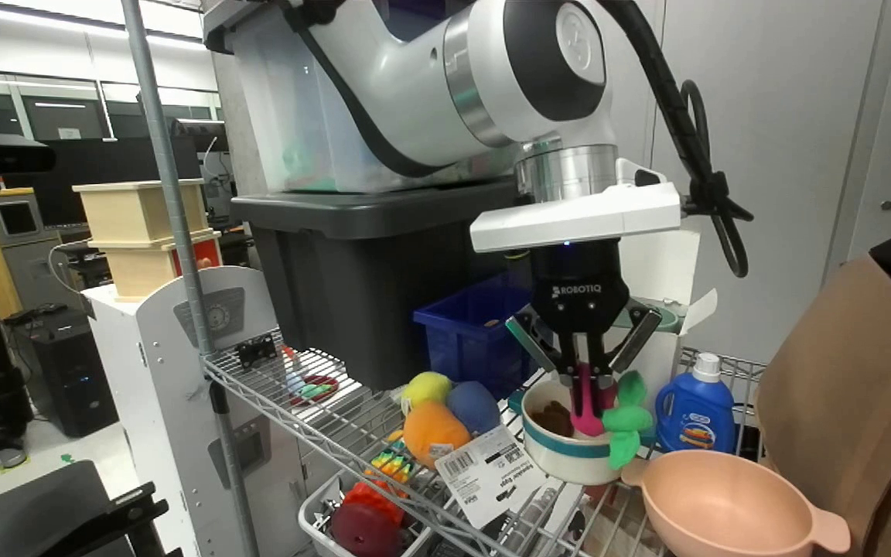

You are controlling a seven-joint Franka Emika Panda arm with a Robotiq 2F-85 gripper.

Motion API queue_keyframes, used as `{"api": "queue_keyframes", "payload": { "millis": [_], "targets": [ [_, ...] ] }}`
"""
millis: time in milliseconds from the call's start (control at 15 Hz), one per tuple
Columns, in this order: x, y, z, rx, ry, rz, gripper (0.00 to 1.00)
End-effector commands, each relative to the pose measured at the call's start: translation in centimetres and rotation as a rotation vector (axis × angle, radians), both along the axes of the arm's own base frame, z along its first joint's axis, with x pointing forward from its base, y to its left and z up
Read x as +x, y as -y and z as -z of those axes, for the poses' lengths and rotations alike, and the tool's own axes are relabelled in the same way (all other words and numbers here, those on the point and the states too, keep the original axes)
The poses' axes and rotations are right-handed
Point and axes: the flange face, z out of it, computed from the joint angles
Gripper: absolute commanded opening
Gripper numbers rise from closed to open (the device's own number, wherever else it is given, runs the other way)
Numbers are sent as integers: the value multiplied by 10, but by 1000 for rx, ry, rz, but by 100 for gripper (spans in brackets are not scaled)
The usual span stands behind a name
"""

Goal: Put the purple toy inside the white box.

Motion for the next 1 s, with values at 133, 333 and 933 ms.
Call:
{"api": "queue_keyframes", "payload": {
  "millis": [133,333,933],
  "targets": [
    [3,-2,-24,29,8,12,3],
    [14,-10,-35,32,34,38,3],
    [55,-49,-80,38,169,101,3]
  ]
}}
